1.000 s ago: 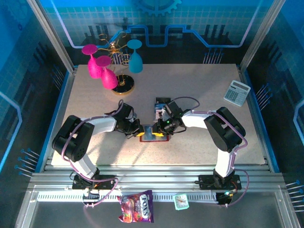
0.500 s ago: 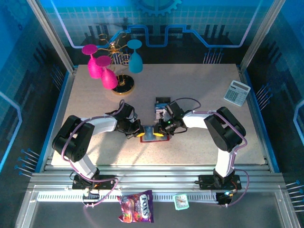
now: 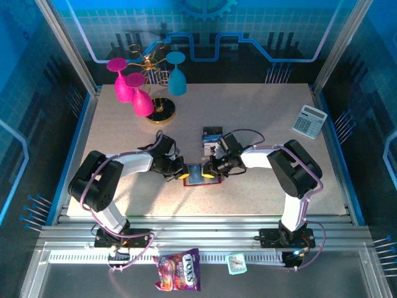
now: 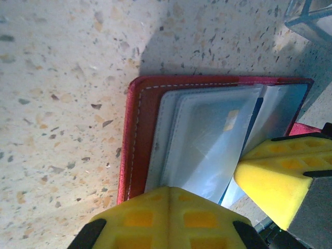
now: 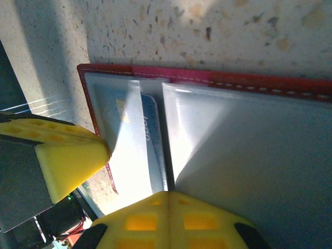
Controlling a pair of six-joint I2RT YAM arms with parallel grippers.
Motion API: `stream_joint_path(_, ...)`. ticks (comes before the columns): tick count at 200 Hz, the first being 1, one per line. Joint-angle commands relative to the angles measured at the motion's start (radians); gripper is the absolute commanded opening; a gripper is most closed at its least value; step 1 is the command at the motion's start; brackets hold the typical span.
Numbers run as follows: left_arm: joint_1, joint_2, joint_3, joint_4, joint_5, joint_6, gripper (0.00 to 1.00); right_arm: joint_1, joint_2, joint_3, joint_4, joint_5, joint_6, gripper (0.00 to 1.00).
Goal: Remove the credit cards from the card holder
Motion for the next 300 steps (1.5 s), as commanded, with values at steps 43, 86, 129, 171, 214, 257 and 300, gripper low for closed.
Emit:
stream_joint_path(43,-0.01,0.022,0.009,-0.106,-0.046,0.025,0.03,-0.052,-0.071,-0.036,-0.02,-0.008,-0.025,0.06)
stream_joint_path(86,-0.01,0.019,0.018,-0.11,-0.045,0.027,0.03,-0.028,-0.056,0.018,-0.066,-0.036,-0.065,0.1)
stream_joint_path(129,-0.01,0.021,0.024,-0.114,-0.046,0.032,0.03,0.022,-0.014,0.087,-0.118,-0.001,-0.076,0.22)
stream_joint_path(171,-0.009,0.026,0.025,-0.113,-0.044,0.036,0.03,0.04,0.023,0.116,-0.13,0.007,-0.076,0.26)
stream_joint_path(214,-0.01,0.031,0.032,-0.112,-0.04,0.038,0.03,0.045,0.049,0.131,-0.138,0.007,-0.083,0.27)
stream_joint_path(257,-0.007,0.031,0.036,-0.116,-0.044,0.043,0.03,0.046,0.053,0.148,-0.208,0.056,-0.113,0.29)
stream_joint_path(300,-0.004,0.035,0.048,-0.119,-0.046,0.047,0.03,0.046,0.034,0.173,-0.296,0.119,-0.154,0.3)
